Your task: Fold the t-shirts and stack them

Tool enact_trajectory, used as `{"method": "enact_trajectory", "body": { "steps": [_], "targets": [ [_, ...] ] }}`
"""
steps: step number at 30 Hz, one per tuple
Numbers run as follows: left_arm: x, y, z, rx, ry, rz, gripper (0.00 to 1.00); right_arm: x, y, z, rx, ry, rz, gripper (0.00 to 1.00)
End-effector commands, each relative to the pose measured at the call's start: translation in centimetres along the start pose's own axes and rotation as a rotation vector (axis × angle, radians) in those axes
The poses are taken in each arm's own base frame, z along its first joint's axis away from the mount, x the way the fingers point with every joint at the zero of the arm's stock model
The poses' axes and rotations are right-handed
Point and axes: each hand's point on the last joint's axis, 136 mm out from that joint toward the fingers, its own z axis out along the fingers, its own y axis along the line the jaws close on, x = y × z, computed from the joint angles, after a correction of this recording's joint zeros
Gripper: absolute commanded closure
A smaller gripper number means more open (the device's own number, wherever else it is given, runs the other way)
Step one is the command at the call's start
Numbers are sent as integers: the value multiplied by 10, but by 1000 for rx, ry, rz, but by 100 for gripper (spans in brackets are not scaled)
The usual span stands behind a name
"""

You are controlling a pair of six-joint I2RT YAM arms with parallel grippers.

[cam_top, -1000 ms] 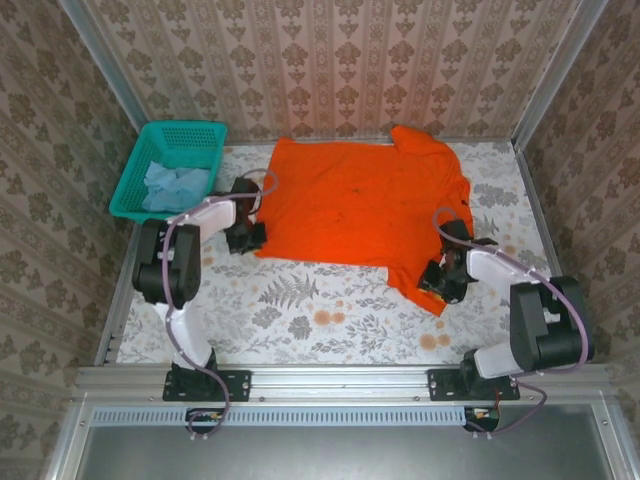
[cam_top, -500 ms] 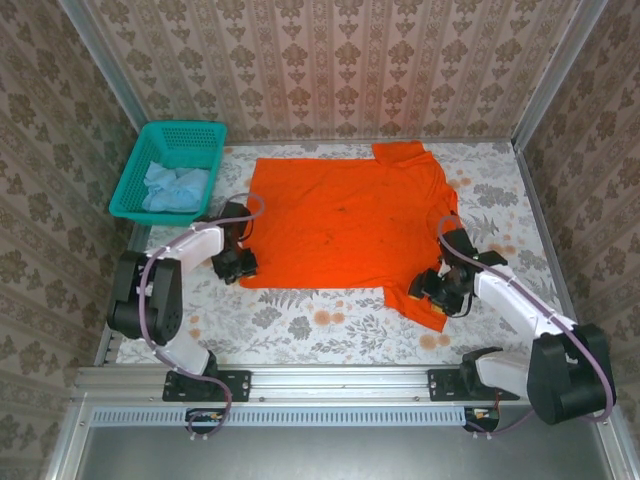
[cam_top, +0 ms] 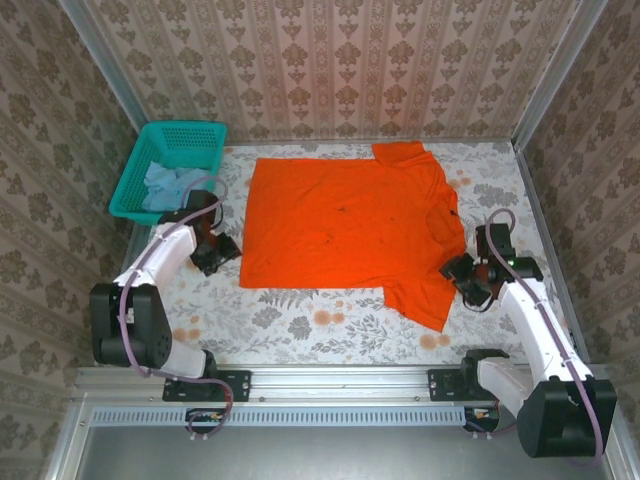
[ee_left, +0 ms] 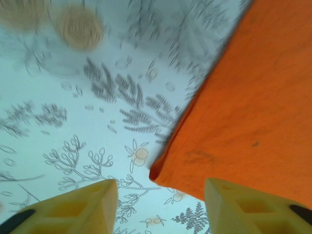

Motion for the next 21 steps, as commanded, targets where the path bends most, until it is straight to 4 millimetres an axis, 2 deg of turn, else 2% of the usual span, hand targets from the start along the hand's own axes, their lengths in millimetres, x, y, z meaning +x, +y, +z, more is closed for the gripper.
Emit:
{"method": "enact_trajectory", "body": {
  "steps": [1, 3, 6, 10, 15, 21],
  "targets": [
    [28, -5, 17, 89, 117, -93, 55, 40, -29, 5, 78, 120, 83, 46],
    [31, -6, 24, 97, 140, -105, 57, 50, -38, 8, 113, 151, 61, 46],
    [36, -8, 35, 115, 165, -118, 59, 64, -41, 14, 134, 204, 27, 49],
    [36, -7, 46, 103, 181, -114, 61, 68, -51, 12, 230, 216, -29, 49],
    [32, -8, 58, 93, 188, -96, 61, 75, -60, 20, 243, 190, 37, 51],
    [31, -8, 61, 93, 188, -77, 61, 83, -76, 27, 285, 177, 105, 53]
  ]
}}
